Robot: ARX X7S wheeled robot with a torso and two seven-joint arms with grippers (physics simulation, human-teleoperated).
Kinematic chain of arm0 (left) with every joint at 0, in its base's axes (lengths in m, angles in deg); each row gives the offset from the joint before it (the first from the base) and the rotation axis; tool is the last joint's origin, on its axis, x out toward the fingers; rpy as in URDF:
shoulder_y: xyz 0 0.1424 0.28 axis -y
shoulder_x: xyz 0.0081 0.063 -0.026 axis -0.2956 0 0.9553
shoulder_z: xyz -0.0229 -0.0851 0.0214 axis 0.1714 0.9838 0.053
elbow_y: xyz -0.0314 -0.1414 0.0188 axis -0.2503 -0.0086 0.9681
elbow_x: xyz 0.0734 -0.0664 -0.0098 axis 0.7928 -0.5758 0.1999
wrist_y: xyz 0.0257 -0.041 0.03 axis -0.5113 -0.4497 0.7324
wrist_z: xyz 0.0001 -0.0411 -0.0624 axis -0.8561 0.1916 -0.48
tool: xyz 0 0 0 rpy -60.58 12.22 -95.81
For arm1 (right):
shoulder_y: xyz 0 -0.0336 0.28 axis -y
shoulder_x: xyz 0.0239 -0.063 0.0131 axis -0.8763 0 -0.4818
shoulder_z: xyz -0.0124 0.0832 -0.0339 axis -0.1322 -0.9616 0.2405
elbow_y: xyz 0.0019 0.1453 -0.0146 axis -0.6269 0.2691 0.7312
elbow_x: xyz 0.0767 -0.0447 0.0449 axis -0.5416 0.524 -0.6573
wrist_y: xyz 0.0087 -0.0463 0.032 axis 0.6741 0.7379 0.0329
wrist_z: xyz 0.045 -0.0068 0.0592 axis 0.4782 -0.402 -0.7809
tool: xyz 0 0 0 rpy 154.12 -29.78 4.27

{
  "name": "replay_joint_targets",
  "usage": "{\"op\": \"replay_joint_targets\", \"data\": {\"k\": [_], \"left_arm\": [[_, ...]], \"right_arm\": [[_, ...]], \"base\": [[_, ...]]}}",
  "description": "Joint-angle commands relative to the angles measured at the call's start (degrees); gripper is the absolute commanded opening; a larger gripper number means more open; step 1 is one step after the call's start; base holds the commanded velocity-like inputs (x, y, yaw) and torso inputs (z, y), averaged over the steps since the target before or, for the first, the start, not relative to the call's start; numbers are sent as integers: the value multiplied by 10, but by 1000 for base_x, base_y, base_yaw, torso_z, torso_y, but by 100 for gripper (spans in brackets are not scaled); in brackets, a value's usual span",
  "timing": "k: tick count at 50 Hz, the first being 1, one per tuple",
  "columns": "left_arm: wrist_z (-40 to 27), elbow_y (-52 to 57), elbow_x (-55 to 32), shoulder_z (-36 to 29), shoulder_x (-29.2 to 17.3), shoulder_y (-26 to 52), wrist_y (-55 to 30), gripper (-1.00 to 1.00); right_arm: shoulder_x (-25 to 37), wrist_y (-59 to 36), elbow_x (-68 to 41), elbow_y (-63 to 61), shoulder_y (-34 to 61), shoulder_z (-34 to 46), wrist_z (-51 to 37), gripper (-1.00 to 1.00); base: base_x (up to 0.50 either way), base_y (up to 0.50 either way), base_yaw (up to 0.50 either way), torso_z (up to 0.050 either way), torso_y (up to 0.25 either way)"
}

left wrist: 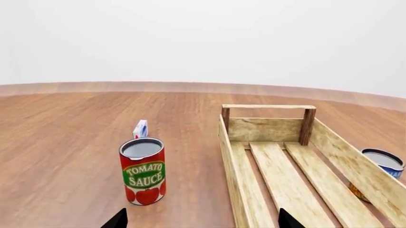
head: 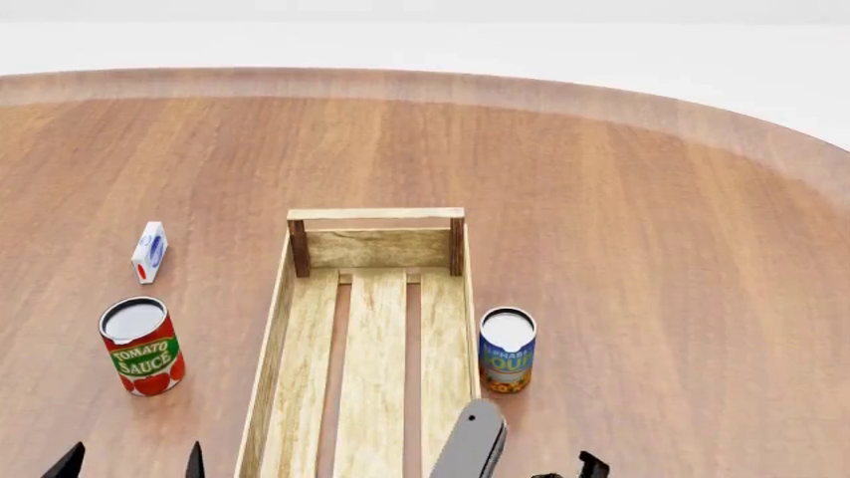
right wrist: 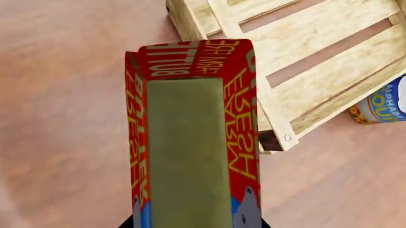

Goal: Pick up the butter and put it in the tray.

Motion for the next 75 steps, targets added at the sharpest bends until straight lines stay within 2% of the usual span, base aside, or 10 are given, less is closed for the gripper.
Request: {"op": "replay_joint_targets", "data": {"k": [1, 8, 11, 17, 28, 49, 51, 61, 67, 75], "left_arm": [[1, -7, -1, -2, -1, 3, 4, 100], [1, -10, -3, -3, -2, 3, 6, 100], [1, -11, -2, -5, -2, 3, 8, 100], [0, -11, -5, -4, -3, 3, 9, 100], [-4, -5, -5, -7, -3, 0, 9, 100], [-12, -3, 1, -15, -1, -9, 21, 100], [-11, -8, 0, -15, -1, -7, 24, 100], [-11, -1, -4, -15, -5, -9, 22, 100], [-14, 9, -6, -16, -8, -13, 18, 100], [-15, 11, -8, -18, -9, -13, 17, 100]], "right_arm": [[16, -23, -42, -6, 34, -80, -18, -100], [-11, 42, -28, 73, 23, -140, -46, -100], [-63, 106, 5, 156, 4, -191, -107, -100], [-142, 173, 13, 264, 7, -253, -145, -100], [-213, 246, 61, 385, 32, -243, -138, -100], [-425, 484, 166, 842, 119, -192, -29, -100], [-432, 509, 126, 874, 130, -154, -34, -100], [-433, 600, -199, 959, 154, 181, -71, -100], [-433, 602, -251, 951, 145, 256, -70, -100], [-433, 587, -242, 943, 123, 276, -64, -100]], "base": [[0, 0, 0, 0, 0], [0, 0, 0, 0, 1], [0, 0, 0, 0, 0], [0, 0, 0, 0, 0], [0, 0, 0, 0, 1], [0, 0, 0, 1, 1], [0, 0, 0, 0, 0], [0, 0, 0, 0, 1], [0, 0, 0, 0, 2], [0, 0, 0, 0, 1]]}}
